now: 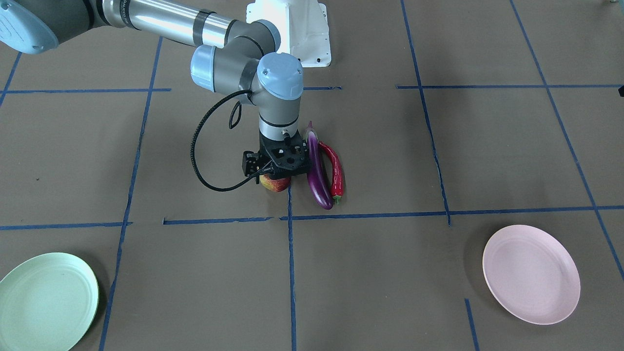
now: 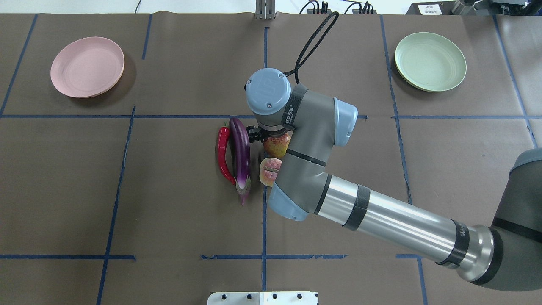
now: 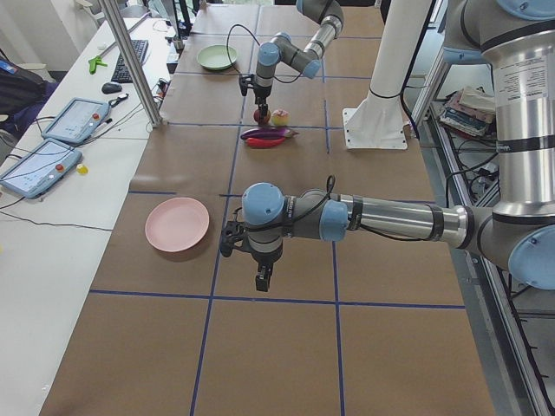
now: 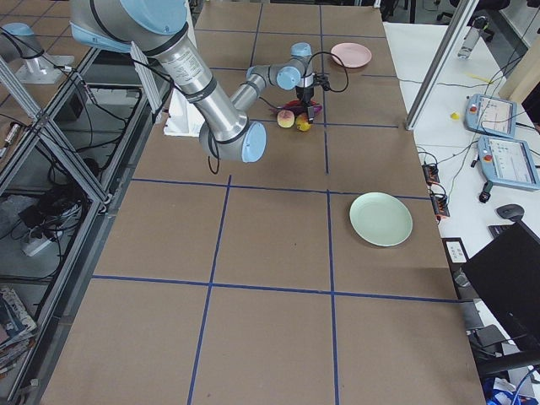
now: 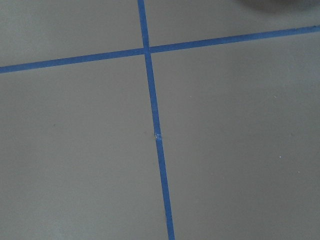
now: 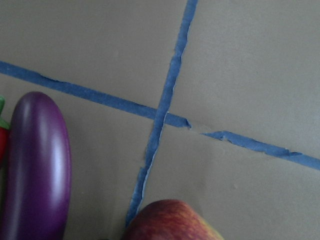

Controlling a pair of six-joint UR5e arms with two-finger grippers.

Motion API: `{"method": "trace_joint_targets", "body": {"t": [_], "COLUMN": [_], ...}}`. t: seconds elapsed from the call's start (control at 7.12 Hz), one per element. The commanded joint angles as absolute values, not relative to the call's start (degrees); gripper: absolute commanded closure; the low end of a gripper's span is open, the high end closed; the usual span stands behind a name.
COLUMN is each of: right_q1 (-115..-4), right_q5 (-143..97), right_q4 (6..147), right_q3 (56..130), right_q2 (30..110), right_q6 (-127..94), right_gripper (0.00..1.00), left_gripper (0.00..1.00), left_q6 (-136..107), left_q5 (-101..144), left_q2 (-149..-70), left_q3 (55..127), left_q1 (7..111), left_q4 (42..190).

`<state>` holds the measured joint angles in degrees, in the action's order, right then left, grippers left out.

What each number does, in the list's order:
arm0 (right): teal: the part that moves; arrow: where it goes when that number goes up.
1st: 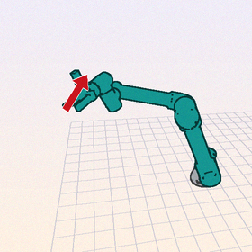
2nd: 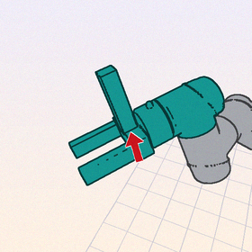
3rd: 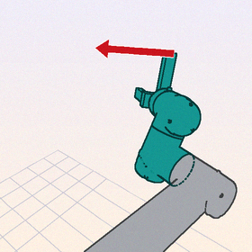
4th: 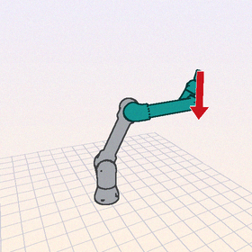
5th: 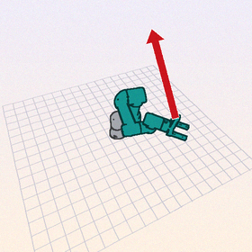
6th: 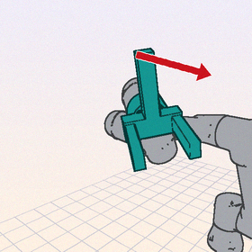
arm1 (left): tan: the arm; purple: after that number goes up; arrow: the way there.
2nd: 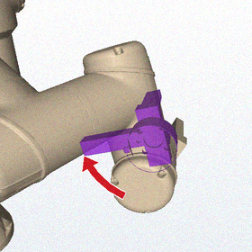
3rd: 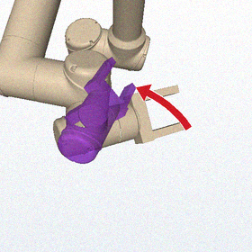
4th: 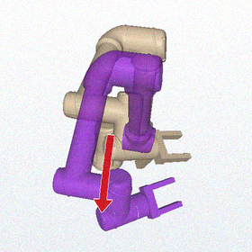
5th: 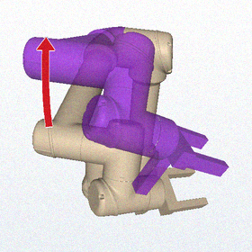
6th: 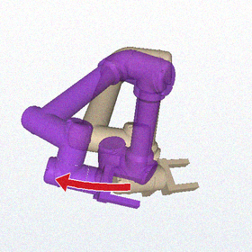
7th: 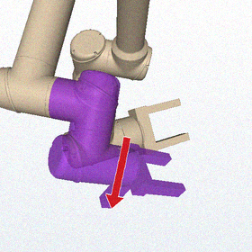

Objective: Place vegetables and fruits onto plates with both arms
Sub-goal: 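Carry the mango with the right gripper to the pale green plate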

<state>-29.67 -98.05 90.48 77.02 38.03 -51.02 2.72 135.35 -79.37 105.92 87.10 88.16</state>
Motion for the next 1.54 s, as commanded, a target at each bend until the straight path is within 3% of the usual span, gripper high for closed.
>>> {"method": "trace_joint_targets", "body": {"t": [0.0, 0.14, 0.28, 0.42, 0.84, 1.12, 1.4], "right_q1": [-29.0, -28.9, -29.0, -29.5, -42.4, -53.7, -63.0], "right_q5": [-97.4, -97.6, -97.6, -97.9, -109.6, -115.4, -121.5], "right_q4": [90.8, 90.9, 91.0, 90.9, 91.0, 90.4, 87.8], "right_q3": [76.0, 76.0, 76.0, 76.0, 76.4, 75.9, 69.8], "right_q2": [38.1, 38.1, 37.9, 37.6, 38.5, 44.4, 48.0], "right_q6": [-49.1, -48.4, -48.4, -48.4, -38.5, -19.7, -4.3], "right_gripper": [0.02, 0.23, 0.76, 0.96, 0.98, 0.98, 0.98], "left_gripper": [0.0, 0.0, 0.0, 0.0, 0.0, 0.0, 0.0], "left_q6": [2.7, 2.7, 2.7, 2.7, 2.7, 2.7, 2.7], "left_q5": [135.4, 135.4, 135.4, 135.4, 135.4, 135.4, 135.4], "left_q2": [-79.4, -79.4, -79.4, -79.4, -79.4, -79.4, -79.4], "left_q3": [105.7, 105.7, 105.6, 105.7, 105.7, 105.7, 105.7], "left_q1": [87.0, 86.8, 86.7, 86.7, 86.7, 86.7, 86.7], "left_q4": [88.2, 88.2, 88.2, 88.2, 88.2, 88.2, 88.2]}}
